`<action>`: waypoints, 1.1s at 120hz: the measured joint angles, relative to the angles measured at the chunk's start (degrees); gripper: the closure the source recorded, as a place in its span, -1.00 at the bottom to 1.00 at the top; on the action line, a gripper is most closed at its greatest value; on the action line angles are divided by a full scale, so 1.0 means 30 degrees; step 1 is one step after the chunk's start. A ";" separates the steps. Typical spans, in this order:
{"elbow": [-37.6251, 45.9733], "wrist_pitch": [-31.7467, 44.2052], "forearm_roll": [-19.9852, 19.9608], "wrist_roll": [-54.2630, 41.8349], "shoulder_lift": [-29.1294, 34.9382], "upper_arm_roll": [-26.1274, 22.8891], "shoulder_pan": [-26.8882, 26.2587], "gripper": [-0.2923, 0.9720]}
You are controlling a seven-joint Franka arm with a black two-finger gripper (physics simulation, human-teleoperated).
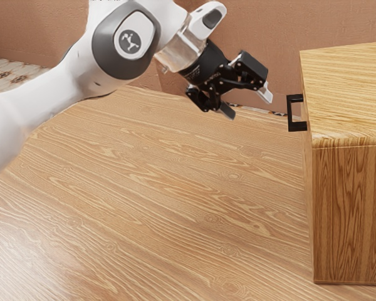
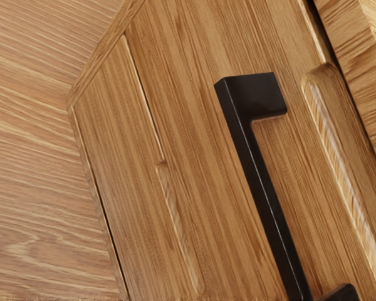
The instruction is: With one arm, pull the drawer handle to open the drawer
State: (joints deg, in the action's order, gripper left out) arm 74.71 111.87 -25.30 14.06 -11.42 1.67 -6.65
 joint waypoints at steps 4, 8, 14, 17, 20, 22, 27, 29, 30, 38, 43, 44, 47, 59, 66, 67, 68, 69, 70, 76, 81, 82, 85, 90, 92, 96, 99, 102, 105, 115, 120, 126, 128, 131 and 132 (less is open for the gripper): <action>0.0127 0.0033 -0.0137 0.0003 0.0007 -0.0001 -0.0014 -0.54; 0.0244 0.0064 -0.0244 0.0006 0.0010 -0.0001 0.0007 -0.54; 0.0350 0.0101 -0.0358 0.0011 -0.0006 0.0000 0.0049 -0.54; 0.0375 0.0123 -0.0404 0.0015 -0.0009 0.0001 0.0048 -0.54; 0.0392 0.0163 -0.0443 0.0019 -0.0012 -0.0007 0.0032 -0.54; 0.0399 0.0191 -0.0472 0.0022 -0.0013 -0.0005 0.0004 -0.54; 0.0409 0.0269 -0.0553 0.0028 -0.0029 -0.0003 -0.0056 -0.54; 0.0403 0.0308 -0.0581 0.0030 -0.0075 -0.0005 -0.0068 -0.54; 0.0401 0.0326 -0.0595 0.0031 -0.0096 -0.0005 -0.0074 -0.54; 0.0389 0.0448 -0.0681 0.0040 -0.0212 -0.0019 -0.0115 -0.54; 0.0377 0.0508 -0.0752 0.0043 -0.0283 -0.0025 -0.0143 -0.54; 0.0370 0.0518 -0.0768 0.0044 -0.0308 -0.0025 -0.0147 -0.54; 0.0345 0.0549 -0.0826 0.0046 -0.0388 -0.0037 -0.0149 -0.54; 0.0263 0.0637 -0.1102 0.0055 -0.0669 -0.0218 -0.0133 -0.54; 0.0213 0.0676 -0.1228 0.0063 -0.0820 -0.0347 -0.0136 -0.54; 0.0204 0.0681 -0.1242 0.0064 -0.0847 -0.0364 -0.0137 -0.54; 0.0197 0.0685 -0.1255 0.0065 -0.0871 -0.0379 -0.0141 -0.54; 0.0187 0.0689 -0.1266 0.0066 -0.0899 -0.0392 -0.0145 -0.54; 0.0178 0.0693 -0.1278 0.0067 -0.0924 -0.0403 -0.0149 -0.54; 0.0147 0.0715 -0.1331 0.0073 -0.1031 -0.0436 -0.0154 -0.54; 0.0136 0.0729 -0.1362 0.0078 -0.1084 -0.0443 -0.0132 -0.54; 0.0134 0.0732 -0.1367 0.0079 -0.1094 -0.0442 -0.0128 -0.54; 0.0131 0.0739 -0.1380 0.0082 -0.1150 -0.0441 -0.0116 -0.54; 0.0128 0.0749 -0.1396 0.0086 -0.1203 -0.0440 -0.0104 -0.54; 0.0127 0.0752 -0.1402 0.0087 -0.1229 -0.0440 -0.0102 -0.54; 0.0124 0.0765 -0.1410 0.0091 -0.1285 -0.0443 -0.0105 -0.54; 0.0125 0.0799 -0.1416 0.0093 -0.1315 -0.0452 -0.0120 -0.54; 0.0125 0.0829 -0.1420 0.0095 -0.1341 -0.0458 -0.0141 -0.54; 0.0121 0.0855 -0.1418 0.0097 -0.1382 -0.0461 -0.0181 -0.54; 0.0062 0.0926 -0.1430 0.0108 -0.1513 -0.0461 -0.0392 -0.53; 0.0043 0.0956 -0.1433 0.0111 -0.1585 -0.0464 -0.0414 -0.53; 0.0034 0.0987 -0.1409 0.0119 -0.1666 -0.0477 -0.0413 -0.53; 0.0033 0.0996 -0.1388 0.0124 -0.1706 -0.0484 -0.0407 -0.53; 0.0031 0.1008 -0.1337 0.0137 -0.1758 -0.0492 -0.0396 -0.53; 0.0031 0.1011 -0.1316 0.0143 -0.1771 -0.0496 -0.0390 -0.53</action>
State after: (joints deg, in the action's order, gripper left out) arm 74.80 114.91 -29.25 14.49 -16.73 0.18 -7.82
